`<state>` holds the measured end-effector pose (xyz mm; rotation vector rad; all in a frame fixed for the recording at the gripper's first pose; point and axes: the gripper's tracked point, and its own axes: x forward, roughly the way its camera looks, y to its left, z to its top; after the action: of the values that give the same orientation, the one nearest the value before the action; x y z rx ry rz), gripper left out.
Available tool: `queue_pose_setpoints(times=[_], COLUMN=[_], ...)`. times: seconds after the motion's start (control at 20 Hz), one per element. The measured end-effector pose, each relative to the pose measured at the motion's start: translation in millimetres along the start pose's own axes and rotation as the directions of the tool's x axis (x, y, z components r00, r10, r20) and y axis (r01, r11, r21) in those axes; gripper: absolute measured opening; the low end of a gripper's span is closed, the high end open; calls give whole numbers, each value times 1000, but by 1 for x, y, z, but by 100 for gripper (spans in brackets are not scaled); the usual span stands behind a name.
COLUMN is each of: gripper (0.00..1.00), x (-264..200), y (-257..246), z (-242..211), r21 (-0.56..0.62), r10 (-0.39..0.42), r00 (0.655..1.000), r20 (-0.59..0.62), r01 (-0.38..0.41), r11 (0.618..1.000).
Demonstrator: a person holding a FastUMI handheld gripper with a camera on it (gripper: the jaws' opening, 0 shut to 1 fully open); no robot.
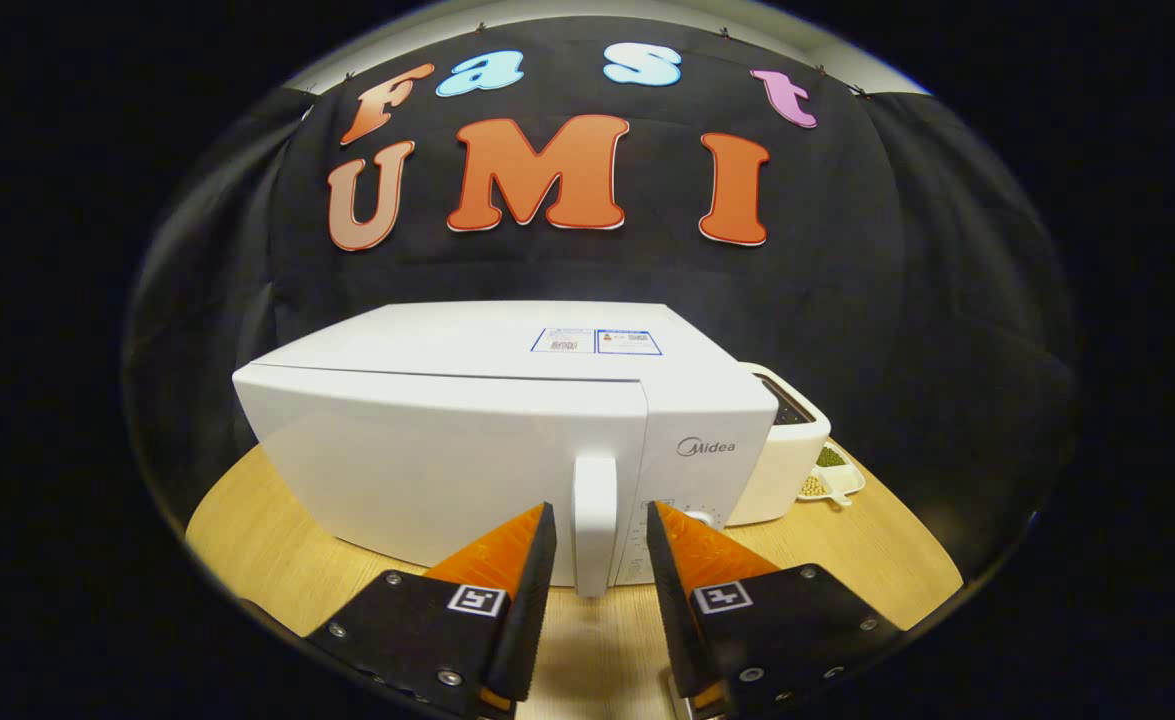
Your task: Open the microwave, put the food inside, and close the microwave door.
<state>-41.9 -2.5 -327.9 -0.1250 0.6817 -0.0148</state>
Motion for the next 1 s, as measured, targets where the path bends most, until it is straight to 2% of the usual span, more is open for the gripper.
queue_pose_setpoints(times=[0.1, 0.25, 0.6, 0.75, 1.0], gripper=[41, 28, 26, 17, 16], x=[4, 19, 31, 27, 26], y=[4, 0, 4, 3, 3], z=[-8, -13, -21, -20, -21], r21=[12, 28, 66, 61, 50], r10=[-7, -36, -51, -54, -63], r00=[1000, 999, 998, 997, 996], r20=[-13, -6, -47, -50, -58], r01=[7, 36, 54, 57, 66], r11=[1000, 999, 996, 997, 997])
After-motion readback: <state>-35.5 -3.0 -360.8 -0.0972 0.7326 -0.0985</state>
